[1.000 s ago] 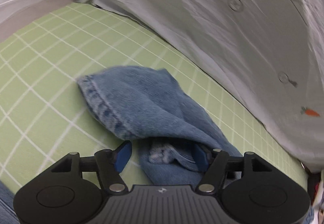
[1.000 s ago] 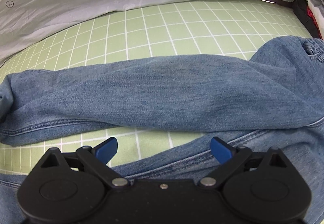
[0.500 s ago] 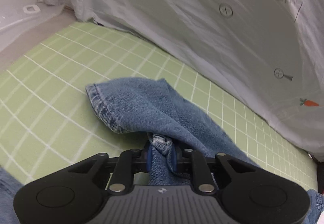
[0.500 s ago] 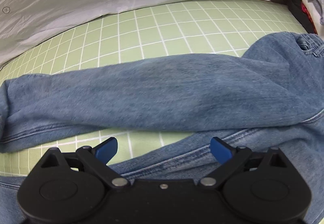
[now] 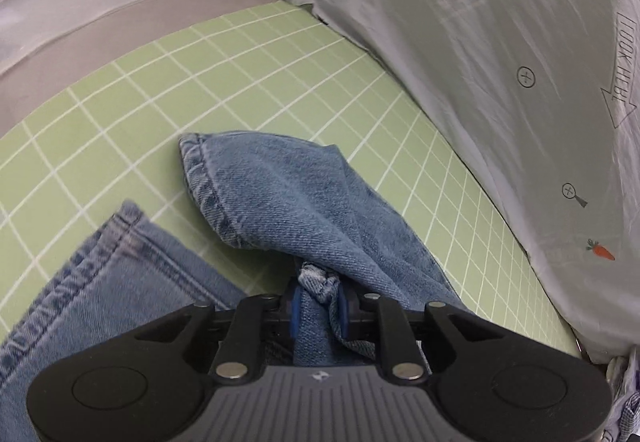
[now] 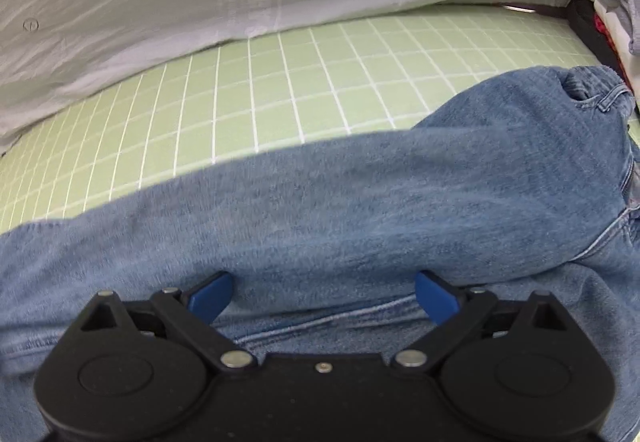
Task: Fold clothes
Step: 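Pull the held hem alongside the other leg, then open the left tool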
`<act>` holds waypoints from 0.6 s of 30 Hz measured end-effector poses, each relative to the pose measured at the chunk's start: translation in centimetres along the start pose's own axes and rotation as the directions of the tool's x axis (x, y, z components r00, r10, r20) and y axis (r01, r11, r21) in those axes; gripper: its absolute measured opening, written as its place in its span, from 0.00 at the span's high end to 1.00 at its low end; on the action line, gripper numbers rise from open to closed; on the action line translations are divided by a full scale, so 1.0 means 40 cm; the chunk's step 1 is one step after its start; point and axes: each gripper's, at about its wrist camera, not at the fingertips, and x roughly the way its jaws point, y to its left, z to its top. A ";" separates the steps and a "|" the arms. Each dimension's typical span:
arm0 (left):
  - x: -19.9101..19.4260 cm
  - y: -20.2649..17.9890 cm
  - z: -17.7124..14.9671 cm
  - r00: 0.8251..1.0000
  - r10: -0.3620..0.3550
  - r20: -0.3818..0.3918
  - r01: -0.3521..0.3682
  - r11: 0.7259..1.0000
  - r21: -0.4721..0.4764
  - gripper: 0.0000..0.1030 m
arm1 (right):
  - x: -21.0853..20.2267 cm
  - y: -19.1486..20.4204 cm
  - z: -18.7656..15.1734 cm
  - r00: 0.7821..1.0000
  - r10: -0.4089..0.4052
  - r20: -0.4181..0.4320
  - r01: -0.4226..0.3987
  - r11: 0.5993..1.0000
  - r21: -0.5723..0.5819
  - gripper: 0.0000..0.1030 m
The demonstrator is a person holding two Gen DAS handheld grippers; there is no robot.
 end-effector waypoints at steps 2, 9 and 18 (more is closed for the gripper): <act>0.000 -0.001 -0.005 1.000 0.030 -0.001 -0.030 1.000 0.004 0.79 | -0.018 -0.006 0.018 0.999 -0.009 0.052 0.009 1.000 0.003 0.04; -0.003 -0.005 0.003 0.996 0.088 -0.002 -0.088 0.995 0.038 0.79 | 0.029 -0.067 0.166 0.985 -0.092 0.145 0.094 0.996 -0.010 0.03; -0.036 -0.030 0.020 0.987 0.144 0.073 -0.151 0.984 0.092 0.88 | 0.194 -0.212 0.266 0.990 -0.130 0.053 0.112 0.959 0.261 0.29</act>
